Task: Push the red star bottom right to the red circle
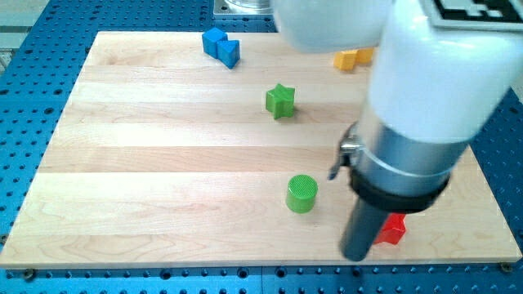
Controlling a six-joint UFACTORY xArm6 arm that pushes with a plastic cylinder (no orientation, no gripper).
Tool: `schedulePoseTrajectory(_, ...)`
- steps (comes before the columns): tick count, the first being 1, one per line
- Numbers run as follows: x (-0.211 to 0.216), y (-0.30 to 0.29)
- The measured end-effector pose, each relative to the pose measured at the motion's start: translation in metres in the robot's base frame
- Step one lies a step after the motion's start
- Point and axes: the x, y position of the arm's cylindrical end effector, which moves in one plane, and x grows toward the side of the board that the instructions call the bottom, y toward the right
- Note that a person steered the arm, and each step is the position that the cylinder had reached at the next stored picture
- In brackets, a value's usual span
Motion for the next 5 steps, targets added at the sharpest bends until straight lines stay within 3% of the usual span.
schedulePoseTrajectory(1, -0.058, 0.034)
schedulePoseTrajectory(2, -0.062, 0.064)
schedulePoseTrajectory(3, -0.016, 0.015)
schedulePoseTrajectory(4, 0.005, 0.061)
schedulePoseTrajectory(5, -0.028, 0.117)
